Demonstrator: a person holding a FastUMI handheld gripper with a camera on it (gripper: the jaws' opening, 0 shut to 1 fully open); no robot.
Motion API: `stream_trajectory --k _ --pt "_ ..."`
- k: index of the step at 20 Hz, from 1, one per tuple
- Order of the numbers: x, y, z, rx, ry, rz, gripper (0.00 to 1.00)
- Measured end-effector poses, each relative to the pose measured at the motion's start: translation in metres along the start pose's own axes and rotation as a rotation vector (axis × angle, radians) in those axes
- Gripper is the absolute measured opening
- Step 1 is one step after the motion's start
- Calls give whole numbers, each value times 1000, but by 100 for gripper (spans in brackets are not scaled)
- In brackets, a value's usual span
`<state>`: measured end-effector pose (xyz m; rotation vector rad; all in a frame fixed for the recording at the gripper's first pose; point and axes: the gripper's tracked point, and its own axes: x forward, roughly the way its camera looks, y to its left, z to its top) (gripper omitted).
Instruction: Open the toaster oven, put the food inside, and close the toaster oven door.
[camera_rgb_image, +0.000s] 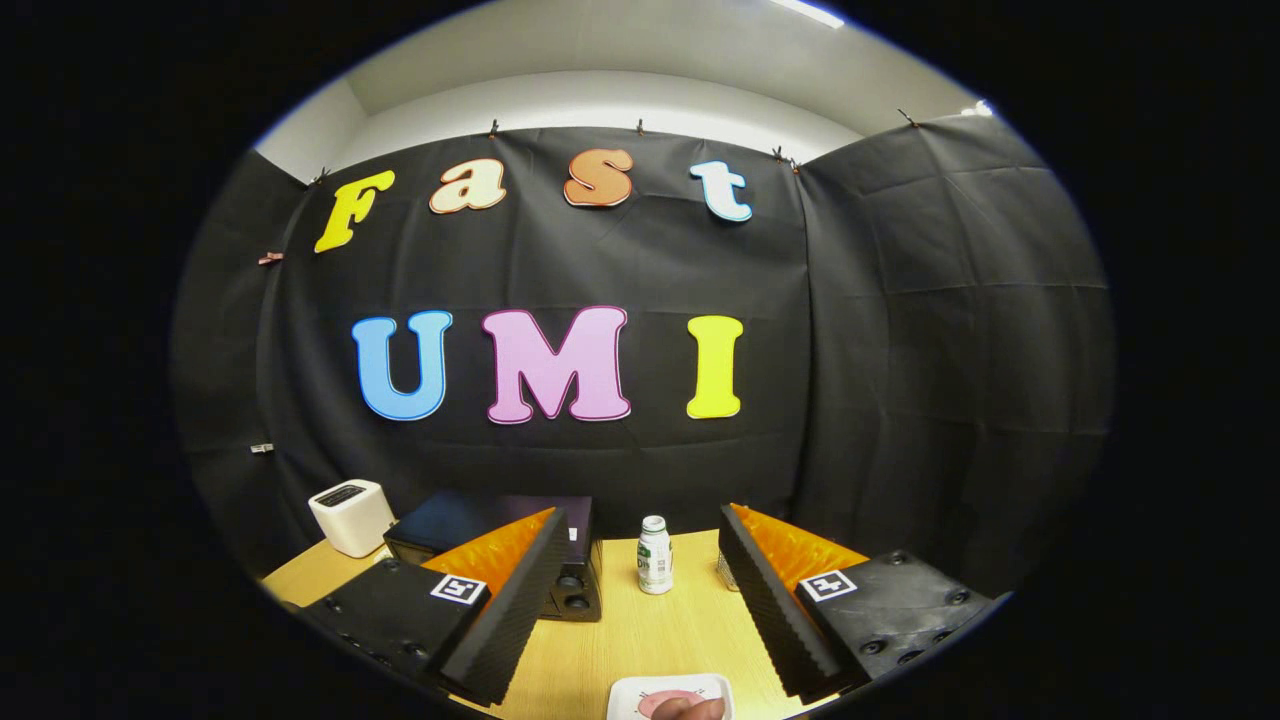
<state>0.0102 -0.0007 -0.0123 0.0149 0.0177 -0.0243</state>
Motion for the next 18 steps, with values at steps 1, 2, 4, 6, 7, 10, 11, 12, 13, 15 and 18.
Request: stream_trajectory --k 1,2,4,6,7,10,11,12,13,15,18 --pt "0 0 0 -2 0 -1 98" --pt "0 2 -2 -4 2 1 98" --pt "1 4 -4 -8 5 -1 98" --pt "1 4 -5 -10 5 -3 98" --pt "1 6 -5 -9 4 -4 98" --pt "1 11 -7 -10 9 -4 98" --pt "1 14 -7 -10 10 -3 98" --pt "1 18 -8 -7 12 1 98" --pt "1 24 -10 -4 15 7 98" --pt "1 42 -12 2 21 23 98" --pt "3 78 -17 23 27 56 98"
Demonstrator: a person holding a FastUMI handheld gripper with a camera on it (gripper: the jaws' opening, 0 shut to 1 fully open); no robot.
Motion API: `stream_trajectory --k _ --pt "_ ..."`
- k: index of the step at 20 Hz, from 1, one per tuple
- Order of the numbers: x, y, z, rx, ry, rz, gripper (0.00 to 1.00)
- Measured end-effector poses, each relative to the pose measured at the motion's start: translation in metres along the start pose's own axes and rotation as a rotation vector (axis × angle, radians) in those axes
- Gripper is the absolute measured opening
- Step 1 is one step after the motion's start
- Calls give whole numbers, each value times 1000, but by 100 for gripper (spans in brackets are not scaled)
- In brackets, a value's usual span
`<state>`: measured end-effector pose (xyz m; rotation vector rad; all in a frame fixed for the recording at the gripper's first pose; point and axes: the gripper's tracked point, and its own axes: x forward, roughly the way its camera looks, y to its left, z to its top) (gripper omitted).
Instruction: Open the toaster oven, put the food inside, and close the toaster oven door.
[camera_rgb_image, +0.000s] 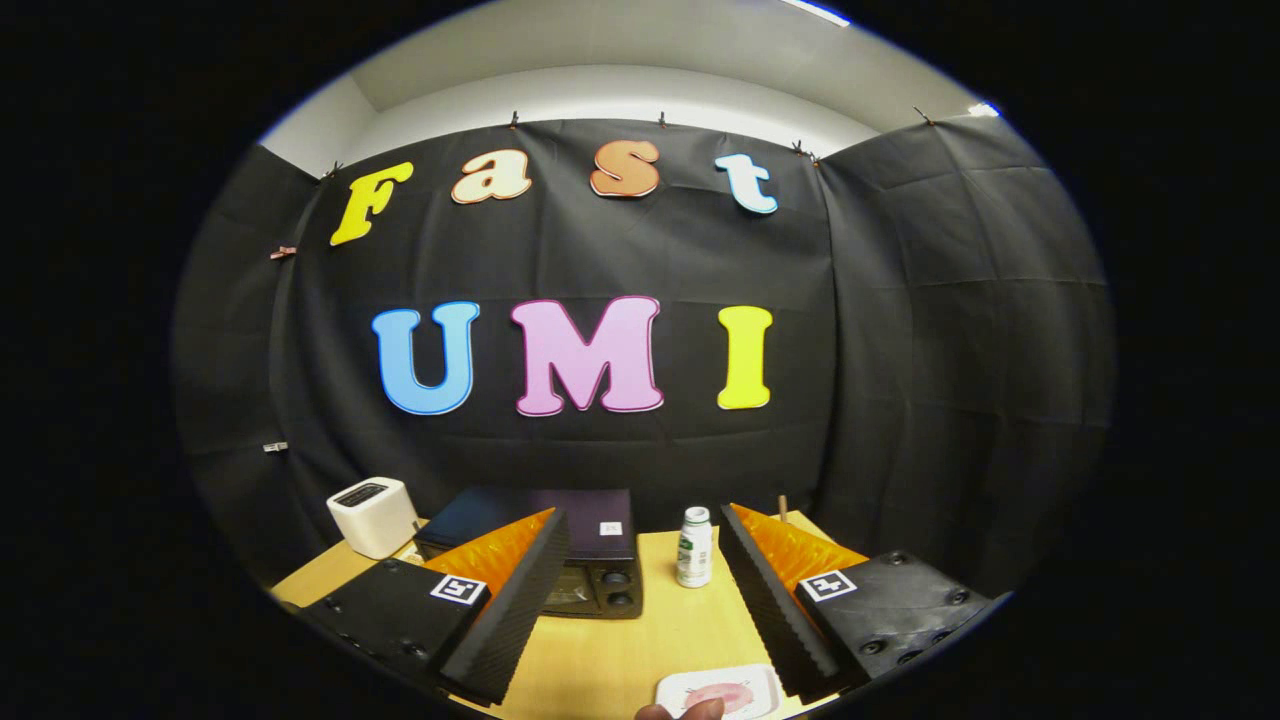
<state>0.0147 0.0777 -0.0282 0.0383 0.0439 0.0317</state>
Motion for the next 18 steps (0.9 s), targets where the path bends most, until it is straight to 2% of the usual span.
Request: stream_trajectory --k 6,10,13,18 --pt "15 97 -42 36 62 80 98" --pt "40 151 -84 40 124 115 98" --pt "71 178 -117 55 182 112 98" --pt "125 188 -173 45 266 41 98"
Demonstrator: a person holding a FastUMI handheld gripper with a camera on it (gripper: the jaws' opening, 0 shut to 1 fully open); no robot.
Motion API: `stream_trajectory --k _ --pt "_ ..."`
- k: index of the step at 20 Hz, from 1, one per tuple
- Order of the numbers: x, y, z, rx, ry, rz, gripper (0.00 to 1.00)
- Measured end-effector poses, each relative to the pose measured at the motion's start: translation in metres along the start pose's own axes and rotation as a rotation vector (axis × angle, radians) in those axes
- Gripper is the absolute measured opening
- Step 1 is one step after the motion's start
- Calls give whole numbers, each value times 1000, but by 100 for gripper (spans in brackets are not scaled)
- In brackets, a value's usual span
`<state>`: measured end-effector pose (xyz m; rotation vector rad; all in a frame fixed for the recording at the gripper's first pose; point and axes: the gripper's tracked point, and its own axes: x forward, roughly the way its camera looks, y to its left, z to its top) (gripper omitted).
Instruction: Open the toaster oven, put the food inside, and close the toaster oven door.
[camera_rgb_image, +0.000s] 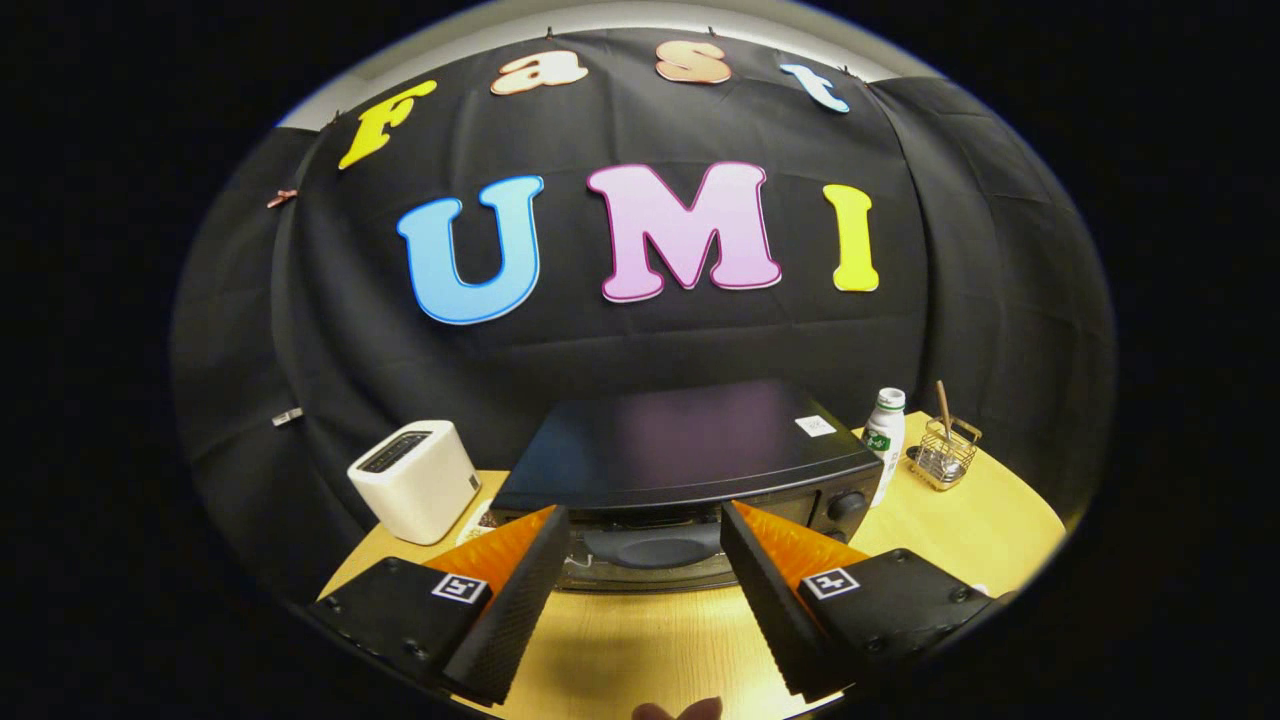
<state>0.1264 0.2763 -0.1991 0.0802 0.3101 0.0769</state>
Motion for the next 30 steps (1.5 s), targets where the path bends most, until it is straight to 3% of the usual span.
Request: stream_trajectory --k 6,12,17,30 --pt "43 -9 -21 0 39 -51 98" --pt "54 -5 -25 -96 52 -35 99" --pt "33 -6 -34 -89 60 -41 100" --pt "-35 -13 -124 -63 223 -55 99"
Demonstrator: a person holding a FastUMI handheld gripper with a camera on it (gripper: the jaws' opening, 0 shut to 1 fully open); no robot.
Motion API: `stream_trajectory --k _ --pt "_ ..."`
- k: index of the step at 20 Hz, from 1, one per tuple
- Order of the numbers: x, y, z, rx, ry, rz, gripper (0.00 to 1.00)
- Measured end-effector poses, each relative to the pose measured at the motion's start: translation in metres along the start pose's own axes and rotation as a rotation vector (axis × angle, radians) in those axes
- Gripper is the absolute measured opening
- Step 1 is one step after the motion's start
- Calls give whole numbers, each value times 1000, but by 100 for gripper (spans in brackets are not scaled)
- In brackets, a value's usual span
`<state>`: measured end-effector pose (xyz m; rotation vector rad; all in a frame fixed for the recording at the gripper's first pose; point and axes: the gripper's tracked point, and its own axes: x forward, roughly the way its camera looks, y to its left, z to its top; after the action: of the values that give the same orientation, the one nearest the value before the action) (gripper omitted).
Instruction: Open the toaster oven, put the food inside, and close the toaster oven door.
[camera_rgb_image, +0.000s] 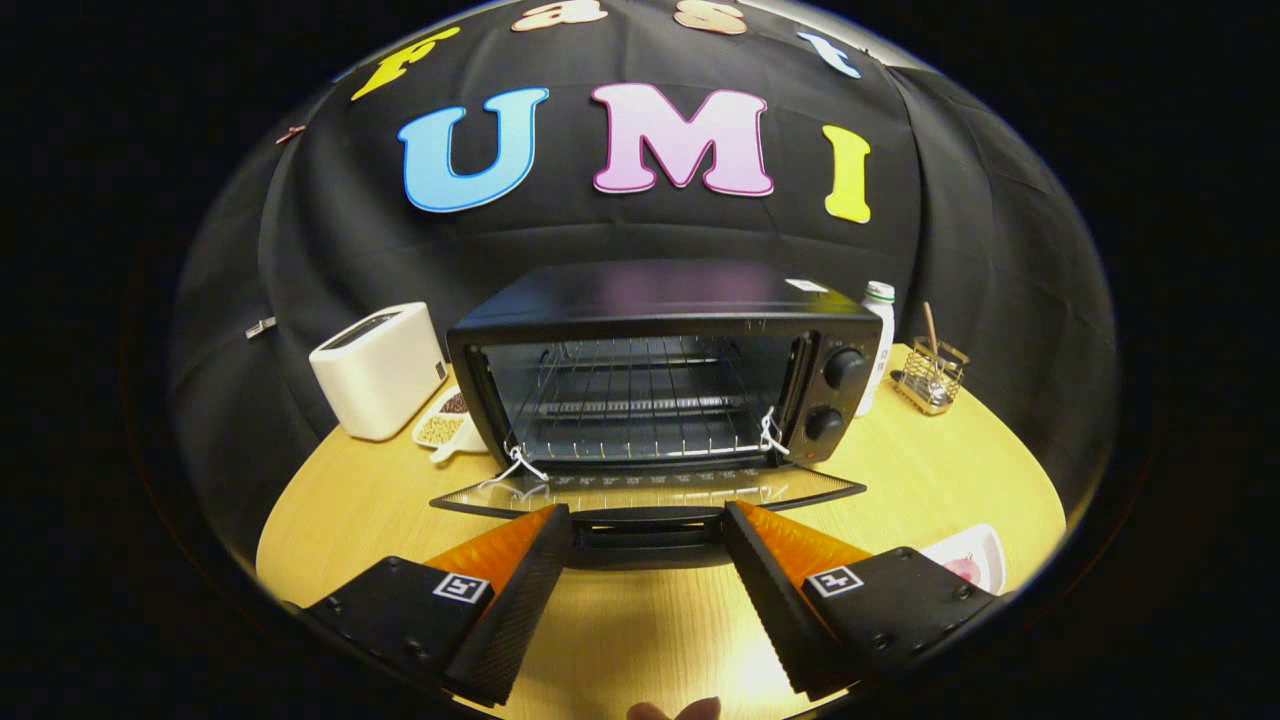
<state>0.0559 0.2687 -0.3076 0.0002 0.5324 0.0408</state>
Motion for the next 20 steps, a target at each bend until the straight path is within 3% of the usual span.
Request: stream_trajectory --k 8,15,20 --pt "-6 -9 -71 -17 218 5 99" --pt "-64 -27 -36 39 274 176 99" --pt "-107 -106 -17 66 388 210 99"
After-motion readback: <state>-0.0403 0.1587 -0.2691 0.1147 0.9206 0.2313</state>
